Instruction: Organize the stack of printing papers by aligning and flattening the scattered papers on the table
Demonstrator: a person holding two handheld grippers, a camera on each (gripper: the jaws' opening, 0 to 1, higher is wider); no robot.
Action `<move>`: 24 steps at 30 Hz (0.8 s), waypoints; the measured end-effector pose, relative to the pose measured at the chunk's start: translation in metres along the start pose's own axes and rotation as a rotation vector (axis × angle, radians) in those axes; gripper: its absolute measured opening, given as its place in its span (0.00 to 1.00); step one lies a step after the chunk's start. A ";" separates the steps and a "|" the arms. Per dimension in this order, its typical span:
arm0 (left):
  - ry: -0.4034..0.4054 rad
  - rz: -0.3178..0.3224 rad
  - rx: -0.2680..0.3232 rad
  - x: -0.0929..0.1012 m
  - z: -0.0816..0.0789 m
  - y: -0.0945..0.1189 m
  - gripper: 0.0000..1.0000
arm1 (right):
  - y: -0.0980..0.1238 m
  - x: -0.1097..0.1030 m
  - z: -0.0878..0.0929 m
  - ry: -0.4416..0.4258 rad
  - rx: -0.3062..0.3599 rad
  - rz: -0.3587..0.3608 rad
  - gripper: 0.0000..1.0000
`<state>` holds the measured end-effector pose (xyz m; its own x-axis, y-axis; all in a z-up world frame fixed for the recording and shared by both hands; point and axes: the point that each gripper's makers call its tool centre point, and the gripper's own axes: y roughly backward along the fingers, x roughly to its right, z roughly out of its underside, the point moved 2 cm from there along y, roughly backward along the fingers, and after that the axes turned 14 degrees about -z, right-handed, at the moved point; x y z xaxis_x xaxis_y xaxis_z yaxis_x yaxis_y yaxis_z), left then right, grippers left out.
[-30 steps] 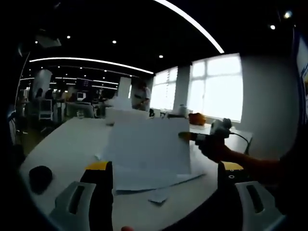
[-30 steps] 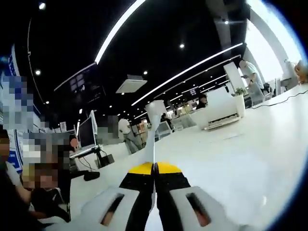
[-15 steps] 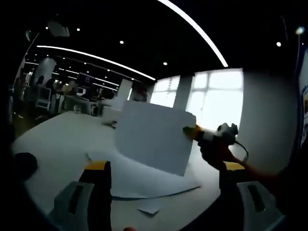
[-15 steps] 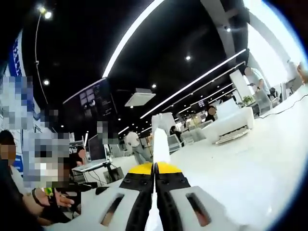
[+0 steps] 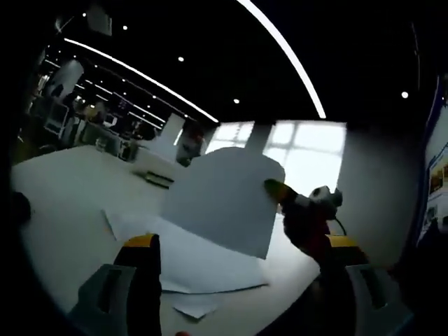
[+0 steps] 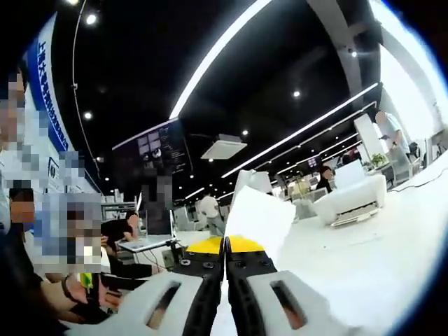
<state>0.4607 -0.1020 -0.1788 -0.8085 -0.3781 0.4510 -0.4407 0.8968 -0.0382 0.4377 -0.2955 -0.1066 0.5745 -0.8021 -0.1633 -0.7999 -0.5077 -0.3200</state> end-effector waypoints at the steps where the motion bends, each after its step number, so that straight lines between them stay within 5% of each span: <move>1: 0.028 0.017 0.000 0.002 0.000 -0.001 0.97 | -0.001 -0.003 -0.002 0.004 0.002 -0.011 0.00; 5: 0.092 0.133 -0.033 0.020 0.009 -0.002 0.97 | -0.008 -0.017 -0.008 0.031 -0.005 -0.063 0.00; 14: 0.204 0.177 -0.059 0.025 0.025 -0.011 0.97 | -0.016 -0.045 -0.031 0.070 0.035 -0.129 0.00; 24: 0.430 0.292 0.025 0.034 0.014 -0.029 0.96 | -0.026 -0.078 -0.055 0.106 0.065 -0.201 0.00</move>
<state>0.4402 -0.1439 -0.1747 -0.6681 0.0200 0.7438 -0.2345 0.9431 -0.2359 0.4037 -0.2367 -0.0347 0.6968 -0.7173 0.0075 -0.6565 -0.6419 -0.3963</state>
